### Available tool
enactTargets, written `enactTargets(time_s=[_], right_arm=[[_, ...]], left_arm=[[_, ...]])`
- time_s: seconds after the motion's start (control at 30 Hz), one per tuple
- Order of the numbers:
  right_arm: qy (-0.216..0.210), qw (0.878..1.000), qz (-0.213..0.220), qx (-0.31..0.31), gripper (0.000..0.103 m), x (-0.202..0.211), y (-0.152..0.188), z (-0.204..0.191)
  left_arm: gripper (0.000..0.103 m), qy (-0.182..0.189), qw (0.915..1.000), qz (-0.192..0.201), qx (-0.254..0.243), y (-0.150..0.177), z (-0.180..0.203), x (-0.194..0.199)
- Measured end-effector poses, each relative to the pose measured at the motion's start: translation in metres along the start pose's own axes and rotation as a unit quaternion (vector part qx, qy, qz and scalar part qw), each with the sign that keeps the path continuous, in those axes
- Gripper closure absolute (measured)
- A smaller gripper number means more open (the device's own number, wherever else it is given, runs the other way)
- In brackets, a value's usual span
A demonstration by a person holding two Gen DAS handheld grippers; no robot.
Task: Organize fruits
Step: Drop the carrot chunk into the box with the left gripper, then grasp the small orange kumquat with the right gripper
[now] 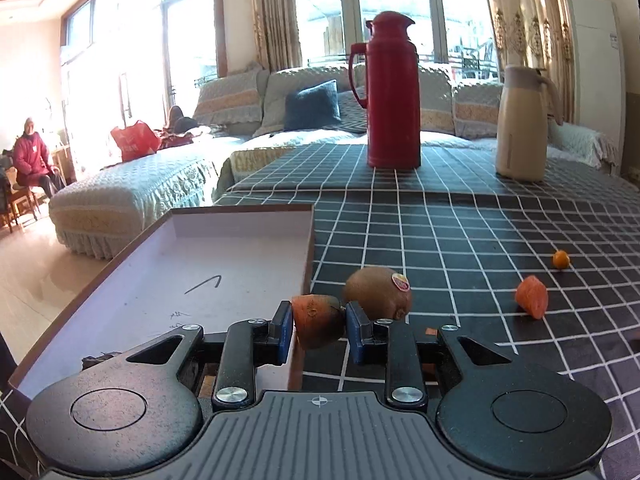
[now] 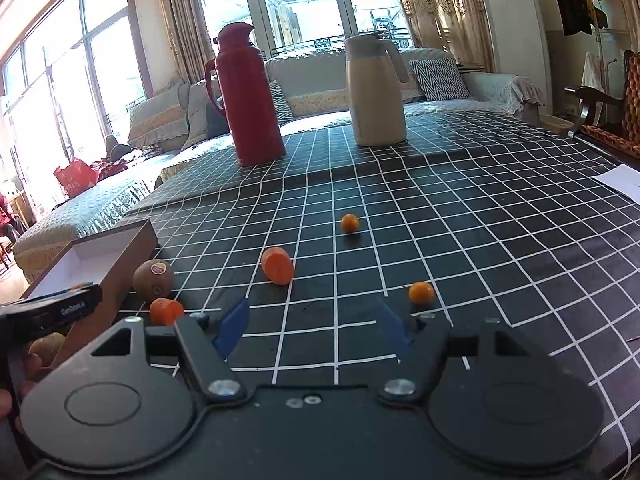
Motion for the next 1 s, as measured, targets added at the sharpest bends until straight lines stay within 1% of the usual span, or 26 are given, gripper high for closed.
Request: enactTargets(time_s=[0.03, 0.07, 0.1, 0.17, 0.23, 0.3, 0.37, 0.4, 0.47, 0.53, 0.57, 0.6, 0.63, 0.67, 0.7, 0.73, 0.8, 0.83, 0.87, 0.93, 1.0], right_arm=[[0.0, 1.0, -0.001, 0.0, 0.033, 0.0, 0.0, 0.0], [0.0, 1.0, -0.001, -0.001, 0.033, 0.0, 0.0, 0.0], [0.0, 1.0, -0.001, -0.001, 0.033, 0.0, 0.0, -0.001], [-0.002, 1.0, -0.002, 0.001, 0.033, 0.0, 0.0, -0.003], [-0.003, 1.0, -0.002, 0.003, 0.033, -0.001, 0.0, -0.006], [-0.004, 1.0, -0.002, 0.005, 0.033, 0.0, 0.0, -0.009], [-0.003, 1.0, -0.003, 0.009, 0.033, -0.001, 0.0, -0.011], [-0.001, 1.0, -0.003, 0.01, 0.033, -0.001, 0.0, -0.012], [0.003, 1.0, -0.007, 0.009, 0.033, -0.003, 0.0, -0.011], [0.01, 1.0, -0.011, 0.005, 0.033, -0.005, 0.0, -0.009], [0.014, 1.0, -0.014, 0.003, 0.033, -0.006, 0.0, -0.007], [0.018, 1.0, -0.016, 0.0, 0.033, -0.008, -0.001, -0.005], [0.024, 1.0, -0.02, -0.004, 0.033, -0.009, -0.001, -0.002], [0.029, 0.999, -0.023, -0.006, 0.033, -0.011, -0.001, 0.001], [0.037, 0.999, -0.026, -0.008, 0.034, -0.013, -0.002, 0.003], [0.044, 0.999, -0.029, -0.01, 0.034, -0.016, -0.003, 0.006], [0.062, 0.997, -0.041, -0.012, 0.036, -0.025, -0.006, 0.012], [0.066, 0.997, -0.046, -0.013, 0.041, -0.03, -0.008, 0.015], [0.071, 0.996, -0.054, -0.016, 0.047, -0.036, -0.01, 0.018], [0.081, 0.994, -0.066, -0.015, 0.052, -0.049, -0.014, 0.023], [0.094, 0.993, -0.07, -0.008, 0.054, -0.061, -0.017, 0.025]], left_arm=[[0.074, -0.025, 0.9996, 0.011, -0.007, -0.001, -0.005, 0.003], [0.074, -0.039, 0.9991, 0.016, 0.004, -0.003, -0.014, 0.005], [0.074, -0.041, 0.9987, 0.016, 0.026, -0.005, -0.026, 0.006], [0.074, -0.066, 0.9965, 0.004, 0.05, -0.006, -0.047, 0.002], [0.074, -0.08, 0.9933, -0.021, 0.081, -0.004, -0.068, -0.007], [0.074, -0.093, 0.9883, -0.056, 0.108, 0.003, -0.086, -0.021], [0.074, -0.094, 0.9833, -0.084, 0.131, 0.009, -0.099, -0.031], [0.074, -0.099, 0.9807, -0.094, 0.14, 0.012, -0.104, -0.034], [0.073, -0.099, 0.9801, -0.101, 0.139, 0.016, -0.103, -0.036], [0.057, -0.094, 0.982, -0.096, 0.133, 0.015, -0.099, -0.035], [0.036, -0.097, 0.983, -0.091, 0.127, 0.013, -0.096, -0.034], [0.009, -0.106, 0.9838, -0.083, 0.119, 0.012, -0.094, -0.031], [0.0, -0.121, 0.9847, -0.065, 0.107, 0.01, -0.089, -0.025], [0.0, -0.127, 0.9856, -0.049, 0.1, 0.008, -0.087, -0.02], [0.0, -0.121, 0.9879, -0.033, 0.091, 0.004, -0.086, -0.014], [0.0, -0.113, 0.9896, -0.026, 0.086, 0.002, -0.085, -0.011], [0.0, -0.105, 0.9912, -0.029, 0.076, 0.002, -0.084, -0.008], [0.0, -0.101, 0.9914, -0.033, 0.076, 0.002, -0.084, -0.007], [0.0, -0.097, 0.9916, -0.037, 0.078, 0.003, -0.085, -0.006], [0.0, -0.086, 0.9925, -0.04, 0.077, 0.004, -0.086, -0.001], [0.0, -0.08, 0.9939, -0.035, 0.067, 0.005, -0.084, 0.008]])
Point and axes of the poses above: each gripper's, at about its wrist camera, not at the fingertips, and x roughly against the way its jaws point, z to its right, y to its underside, the point moved 1 cm from there along -x, roughly the way its jaws point, and after that the axes turned 14 degrees about y, right-handed, at the moved point
